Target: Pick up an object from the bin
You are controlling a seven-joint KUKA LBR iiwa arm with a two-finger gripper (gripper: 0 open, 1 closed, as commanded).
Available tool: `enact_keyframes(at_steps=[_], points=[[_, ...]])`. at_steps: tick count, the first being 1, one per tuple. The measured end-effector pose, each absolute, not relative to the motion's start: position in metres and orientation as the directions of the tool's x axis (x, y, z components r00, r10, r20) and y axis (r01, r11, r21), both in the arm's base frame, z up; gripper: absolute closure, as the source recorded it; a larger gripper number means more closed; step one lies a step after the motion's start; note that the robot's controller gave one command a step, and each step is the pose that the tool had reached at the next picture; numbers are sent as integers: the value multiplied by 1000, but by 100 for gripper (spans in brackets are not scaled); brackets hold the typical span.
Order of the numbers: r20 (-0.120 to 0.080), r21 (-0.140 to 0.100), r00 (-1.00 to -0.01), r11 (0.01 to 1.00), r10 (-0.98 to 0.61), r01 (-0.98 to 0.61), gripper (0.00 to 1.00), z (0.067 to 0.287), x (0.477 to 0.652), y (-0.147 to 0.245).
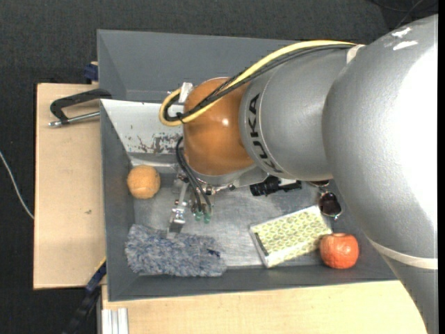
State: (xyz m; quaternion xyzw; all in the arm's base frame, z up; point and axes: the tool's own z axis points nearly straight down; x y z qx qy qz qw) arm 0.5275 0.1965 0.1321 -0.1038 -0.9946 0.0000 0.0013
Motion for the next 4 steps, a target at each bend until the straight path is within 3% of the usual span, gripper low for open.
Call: enact_keyframes(at_steps=[1, 2, 3, 4], points=[[1, 0, -1000, 1000, -6, -6, 0, 139, 508, 195], [0, 1, -996, 996, -93, -93, 0, 131, 501, 208], [0, 1, -1000, 1000, -17, -17, 100, 94, 494, 222], [0, 1, -1000, 1000, -17, -17, 100, 94, 494, 222]])
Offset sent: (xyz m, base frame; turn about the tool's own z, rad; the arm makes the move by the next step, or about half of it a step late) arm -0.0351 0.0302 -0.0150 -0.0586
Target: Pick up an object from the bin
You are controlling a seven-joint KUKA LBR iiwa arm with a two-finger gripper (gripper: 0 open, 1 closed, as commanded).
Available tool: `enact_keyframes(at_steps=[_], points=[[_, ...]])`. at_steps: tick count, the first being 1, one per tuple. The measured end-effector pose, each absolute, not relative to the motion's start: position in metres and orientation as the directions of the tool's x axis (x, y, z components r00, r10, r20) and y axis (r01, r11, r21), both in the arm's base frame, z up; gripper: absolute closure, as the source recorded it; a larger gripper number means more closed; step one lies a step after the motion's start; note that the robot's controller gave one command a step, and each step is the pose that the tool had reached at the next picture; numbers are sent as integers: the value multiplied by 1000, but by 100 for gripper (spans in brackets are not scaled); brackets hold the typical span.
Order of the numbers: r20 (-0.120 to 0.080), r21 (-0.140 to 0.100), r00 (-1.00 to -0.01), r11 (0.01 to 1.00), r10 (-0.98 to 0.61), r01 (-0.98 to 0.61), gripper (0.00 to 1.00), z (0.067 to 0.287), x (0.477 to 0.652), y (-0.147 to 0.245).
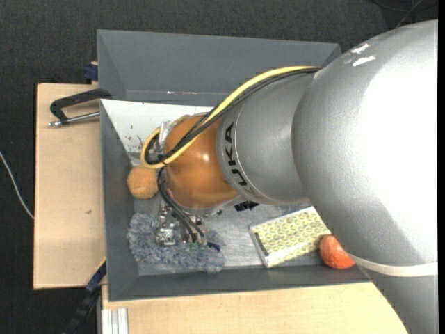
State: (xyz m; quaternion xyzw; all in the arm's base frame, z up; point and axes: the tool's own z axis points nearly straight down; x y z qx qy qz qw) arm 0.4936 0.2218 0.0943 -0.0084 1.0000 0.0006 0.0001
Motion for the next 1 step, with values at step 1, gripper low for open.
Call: enact_keyframes(at_steps=[1], points=[[-4, 2, -1000, 1000, -10, -10, 100, 228, 506, 192]])
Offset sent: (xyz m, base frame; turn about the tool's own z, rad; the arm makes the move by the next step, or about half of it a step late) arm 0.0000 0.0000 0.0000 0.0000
